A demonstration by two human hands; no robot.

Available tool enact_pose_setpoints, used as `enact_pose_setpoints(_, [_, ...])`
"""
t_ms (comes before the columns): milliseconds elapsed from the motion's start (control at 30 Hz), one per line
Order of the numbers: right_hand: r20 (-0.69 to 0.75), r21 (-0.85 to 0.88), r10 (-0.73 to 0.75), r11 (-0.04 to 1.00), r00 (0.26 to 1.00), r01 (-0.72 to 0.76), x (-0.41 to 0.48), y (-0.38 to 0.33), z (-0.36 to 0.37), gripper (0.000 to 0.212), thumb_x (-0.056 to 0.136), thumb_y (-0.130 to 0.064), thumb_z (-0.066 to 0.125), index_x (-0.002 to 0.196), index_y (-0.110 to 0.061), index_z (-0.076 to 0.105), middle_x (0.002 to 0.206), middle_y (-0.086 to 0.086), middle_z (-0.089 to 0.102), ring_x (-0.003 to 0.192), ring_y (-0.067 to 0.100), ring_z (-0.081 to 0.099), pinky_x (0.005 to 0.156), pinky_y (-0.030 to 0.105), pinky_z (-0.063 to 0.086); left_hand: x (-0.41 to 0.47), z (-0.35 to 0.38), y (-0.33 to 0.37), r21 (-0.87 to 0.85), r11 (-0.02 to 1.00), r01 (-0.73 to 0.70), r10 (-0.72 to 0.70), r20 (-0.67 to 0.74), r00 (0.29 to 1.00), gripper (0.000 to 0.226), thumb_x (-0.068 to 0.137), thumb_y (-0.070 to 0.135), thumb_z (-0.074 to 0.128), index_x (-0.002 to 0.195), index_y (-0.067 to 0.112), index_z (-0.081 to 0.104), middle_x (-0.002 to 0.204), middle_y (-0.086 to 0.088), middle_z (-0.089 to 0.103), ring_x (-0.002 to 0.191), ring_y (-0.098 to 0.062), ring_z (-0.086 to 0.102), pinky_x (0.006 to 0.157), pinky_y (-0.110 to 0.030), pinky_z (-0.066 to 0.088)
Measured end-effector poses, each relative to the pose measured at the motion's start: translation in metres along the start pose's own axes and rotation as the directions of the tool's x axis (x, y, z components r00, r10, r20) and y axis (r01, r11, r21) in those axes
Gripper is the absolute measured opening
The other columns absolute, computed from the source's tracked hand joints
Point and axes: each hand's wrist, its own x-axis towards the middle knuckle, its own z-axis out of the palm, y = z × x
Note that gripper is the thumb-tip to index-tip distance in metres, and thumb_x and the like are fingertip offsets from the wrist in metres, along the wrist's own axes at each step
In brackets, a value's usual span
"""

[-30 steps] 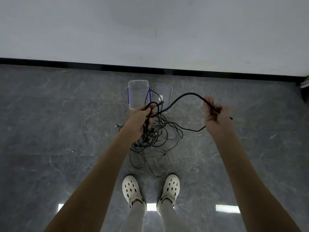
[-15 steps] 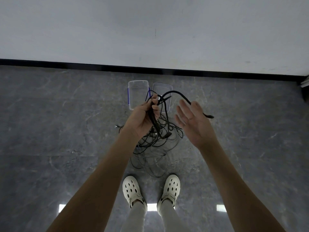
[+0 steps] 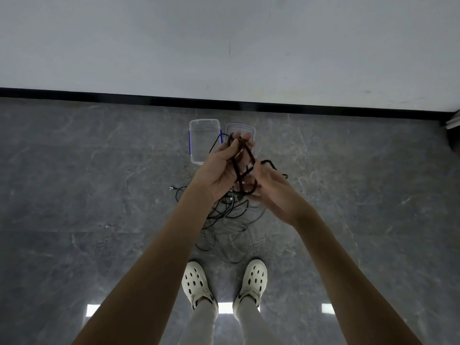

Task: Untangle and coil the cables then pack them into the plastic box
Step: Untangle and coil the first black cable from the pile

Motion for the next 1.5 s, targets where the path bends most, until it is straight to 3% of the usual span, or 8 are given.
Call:
enact_pose_setpoints(233, [-0.158,-0.368,-0.018,0.929,0.987,-0.042,0.001,0.000,-0.019,0.031,0.094,-0.032,0.059,0.090,-0.002,0.065,0.083,0.010,0.064,0.081,0.018,0.063,0.080,0.027,0.046,0.007,0.015,0.004,-0.126,0.992,-0.020,0.019,-0.013,1.000,0.015,0.100,-0.001,0.041,0.094,0.005,0.053,0.104,-0.015,0.068,0.098,-0.030,0.068,0.077,-0.033,0.060])
enact_pose_setpoints(433, [-0.321,-0.199,-0.035,0.980,0.947,-0.031,0.002,-0.003,-0.018,0.021,0.101,-0.023,0.048,0.115,-0.015,0.062,0.107,0.002,0.071,0.093,0.006,0.068,0.077,0.016,0.048,0.011,0.020,0.003,-0.087,0.996,-0.034,0.034,-0.009,0.999,0.025,0.101,-0.003,0.037,0.085,0.008,0.053,0.113,-0.013,0.069,0.102,-0.029,0.068,0.081,-0.037,0.059])
enact_pose_setpoints(633, [-0.075,-0.216,0.031,0.975,0.997,-0.046,-0.006,-0.013,-0.005,0.044,0.094,-0.050,0.043,0.124,-0.021,0.059,0.115,-0.005,0.069,0.111,0.011,0.063,0.098,0.032,0.046,0.014,0.016,-0.003,-0.110,0.994,-0.024,0.016,-0.077,0.997,0.018,0.101,0.002,0.040,0.116,0.006,0.050,0.110,-0.016,0.069,0.091,-0.028,0.072,0.077,-0.036,0.059])
enact_pose_setpoints(767, [0.037,-0.303,-0.028,0.952,0.999,0.038,-0.012,-0.013,-0.002,0.014,0.097,-0.013,0.054,0.107,-0.011,0.063,0.099,0.004,0.070,0.090,0.008,0.069,0.079,0.019,0.052,0.018,0.014,-0.005,-0.050,0.998,-0.035,0.029,-0.120,0.992,0.029,0.102,0.010,0.043,0.131,0.006,0.048,0.105,-0.015,0.067,0.086,-0.025,0.071,0.069,-0.034,0.061])
enact_pose_setpoints(1033, [-0.401,-0.613,-0.208,0.785,0.892,-0.092,-0.003,0.000,-0.015,0.019,0.081,-0.022,0.076,0.093,-0.007,0.071,0.085,0.002,0.072,0.081,0.011,0.069,0.074,0.018,0.053,0.019,0.020,-0.009,0.221,0.975,-0.029,0.049,-0.088,0.995,0.020,0.104,0.009,0.038,0.113,0.011,0.056,0.074,-0.001,0.068,0.074,-0.016,0.070,0.065,-0.028,0.054])
enact_pose_setpoints(1200, [-0.614,-0.623,-0.271,0.743,0.741,-0.245,0.001,-0.001,-0.011,0.059,0.068,-0.043,0.083,0.102,-0.013,0.044,0.101,0.002,0.051,0.088,0.017,0.051,0.073,0.025,0.044,0.023,0.034,-0.004,0.376,0.924,-0.066,0.082,-0.028,0.996,0.023,0.104,0.009,0.040,0.123,0.008,0.053,0.068,0.000,0.064,0.073,-0.016,0.068,0.059,-0.024,0.052])
enact_pose_setpoints(1367, [-0.293,-0.744,-0.422,0.664,0.858,0.073,0.006,0.006,-0.003,0.013,0.094,-0.019,0.059,0.102,-0.008,0.059,0.092,0.003,0.063,0.081,0.015,0.057,0.070,0.025,0.044,0.022,0.041,0.000,0.416,0.908,-0.044,0.056,-0.018,0.998,0.021,0.104,0.010,0.041,0.122,0.006,0.051,0.072,-0.003,0.065,0.065,-0.017,0.066,0.055,-0.024,0.052])
enact_pose_setpoints(1500, [-0.269,-0.710,-0.387,0.698,0.882,0.090,0.010,0.011,0.005,0.021,0.101,-0.013,0.043,0.103,-0.001,0.060,0.091,0.013,0.068,0.082,0.027,0.064,0.074,0.042,0.052,0.021,0.034,-0.002,0.448,0.893,-0.039,0.046,-0.005,0.999,0.019,0.104,0.015,0.041,0.119,0.004,0.046,0.089,-0.005,0.073,0.078,-0.015,0.070,0.067,-0.025,0.055])
